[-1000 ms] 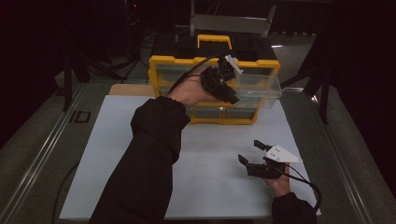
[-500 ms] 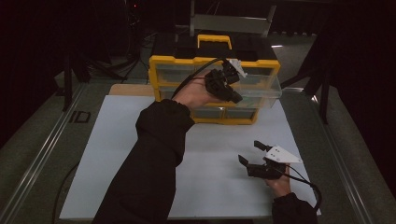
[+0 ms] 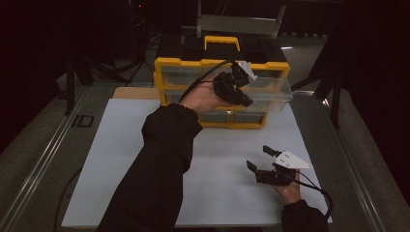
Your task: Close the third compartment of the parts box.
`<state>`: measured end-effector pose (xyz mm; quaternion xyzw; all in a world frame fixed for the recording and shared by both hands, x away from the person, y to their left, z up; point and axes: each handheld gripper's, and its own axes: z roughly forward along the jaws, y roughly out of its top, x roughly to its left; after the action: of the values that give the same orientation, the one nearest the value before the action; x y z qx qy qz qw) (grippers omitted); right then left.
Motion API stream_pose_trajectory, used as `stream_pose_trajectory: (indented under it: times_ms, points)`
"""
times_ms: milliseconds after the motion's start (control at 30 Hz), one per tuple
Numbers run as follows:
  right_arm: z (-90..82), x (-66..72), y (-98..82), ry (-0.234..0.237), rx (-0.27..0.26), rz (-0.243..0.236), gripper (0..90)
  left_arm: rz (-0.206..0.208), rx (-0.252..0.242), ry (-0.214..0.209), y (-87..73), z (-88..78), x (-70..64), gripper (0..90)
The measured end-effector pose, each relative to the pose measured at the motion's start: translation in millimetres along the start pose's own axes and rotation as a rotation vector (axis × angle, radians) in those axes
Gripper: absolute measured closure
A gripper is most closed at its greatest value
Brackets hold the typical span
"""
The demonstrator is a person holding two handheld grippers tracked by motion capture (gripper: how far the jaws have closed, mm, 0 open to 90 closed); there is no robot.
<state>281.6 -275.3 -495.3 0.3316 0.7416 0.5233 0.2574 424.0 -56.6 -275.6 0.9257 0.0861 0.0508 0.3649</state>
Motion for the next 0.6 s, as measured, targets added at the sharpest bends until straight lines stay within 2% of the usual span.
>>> stream_pose_trajectory:
  times_ms: [133, 533, 600]
  points:
    - [0.2, -0.1, -0.1, 0.000, 0.001, 0.002, 15.0, -0.005, -0.009, 0.011, 0.2, -0.7, 2.2, 90.0]
    - [-0.3, -0.2, -0.2, -0.001, 0.002, 0.002, 15.0, -0.017, 0.008, 0.088, 4.3, 2.0, 8.6, 90.0]
    - [-0.4, -0.3, -0.3, -0.001, 0.004, -0.001, 15.0, -0.015, 0.015, 0.090, 5.0, 4.7, 8.4, 90.0]
